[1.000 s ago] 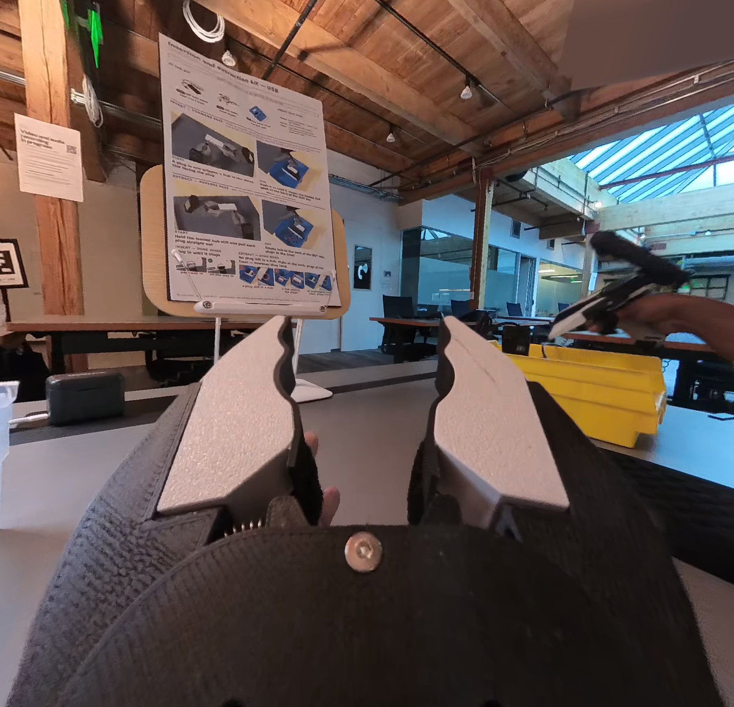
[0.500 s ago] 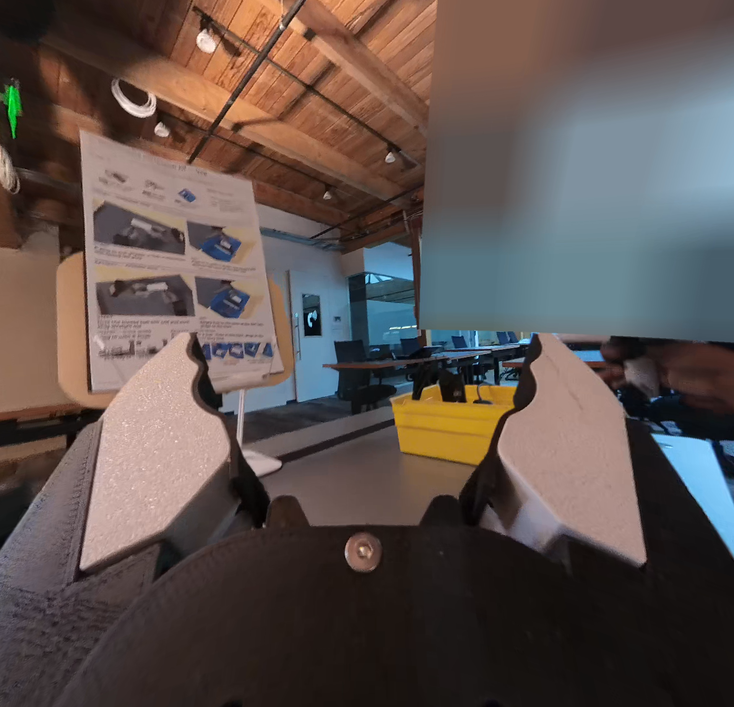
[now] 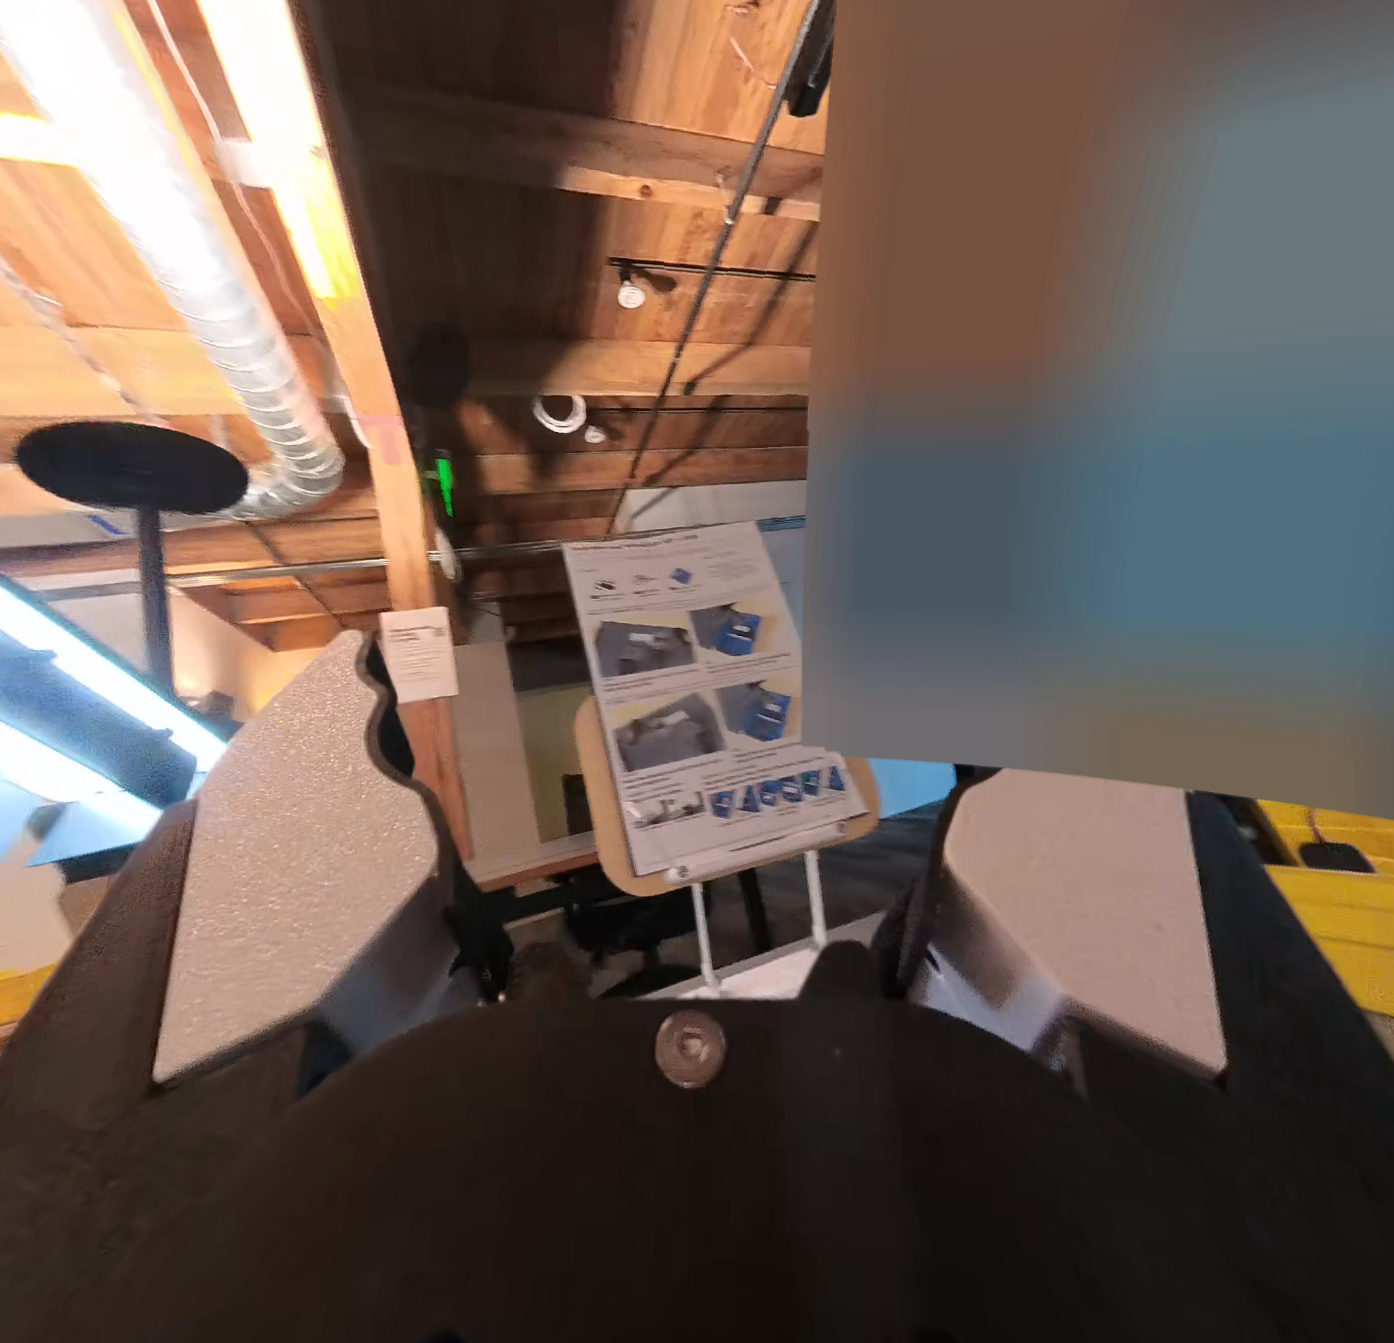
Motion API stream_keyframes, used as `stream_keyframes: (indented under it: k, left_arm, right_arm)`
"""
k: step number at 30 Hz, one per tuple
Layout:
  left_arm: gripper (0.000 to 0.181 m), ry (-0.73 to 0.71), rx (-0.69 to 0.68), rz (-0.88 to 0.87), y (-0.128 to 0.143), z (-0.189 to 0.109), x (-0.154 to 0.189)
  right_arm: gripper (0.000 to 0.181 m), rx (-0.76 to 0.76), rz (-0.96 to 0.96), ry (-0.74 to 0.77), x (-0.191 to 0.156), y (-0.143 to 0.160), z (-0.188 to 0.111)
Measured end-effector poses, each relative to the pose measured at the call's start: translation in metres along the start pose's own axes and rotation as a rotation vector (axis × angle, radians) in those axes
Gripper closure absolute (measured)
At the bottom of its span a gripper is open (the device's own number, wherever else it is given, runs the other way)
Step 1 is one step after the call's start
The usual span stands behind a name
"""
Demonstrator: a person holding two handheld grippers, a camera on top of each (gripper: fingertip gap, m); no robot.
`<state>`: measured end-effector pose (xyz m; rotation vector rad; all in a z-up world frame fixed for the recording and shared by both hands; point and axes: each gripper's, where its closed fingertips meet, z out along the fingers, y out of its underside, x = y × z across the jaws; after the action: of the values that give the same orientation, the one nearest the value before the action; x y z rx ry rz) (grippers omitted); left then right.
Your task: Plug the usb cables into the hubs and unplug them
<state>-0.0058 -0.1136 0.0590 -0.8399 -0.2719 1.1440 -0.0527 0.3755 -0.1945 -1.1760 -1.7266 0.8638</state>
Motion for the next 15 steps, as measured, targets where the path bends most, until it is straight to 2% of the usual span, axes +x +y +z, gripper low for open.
stream_keyframes:
  k: [1,6,11,15]
  left_arm:
    - [0.037,-0.019,0.004,0.007,-0.003,-0.003,-0.007]
    - [0.038,-0.078,-0.015,0.042,-0.01,-0.014,-0.032]
    - [0.04,-0.114,-0.068,0.087,-0.014,-0.026,-0.052]
    - [0.044,-0.165,-0.102,0.119,-0.018,-0.039,-0.072]
  right_arm:
    - [0.164,-0.013,-0.009,-0.007,-0.004,-0.003,0.005]
    - [0.16,-0.125,-0.159,0.032,-0.027,-0.02,0.031]
    - [0.158,-0.133,-0.159,0.006,-0.066,-0.042,0.056]
    - [0.157,-0.12,-0.174,-0.079,-0.108,-0.06,0.069]
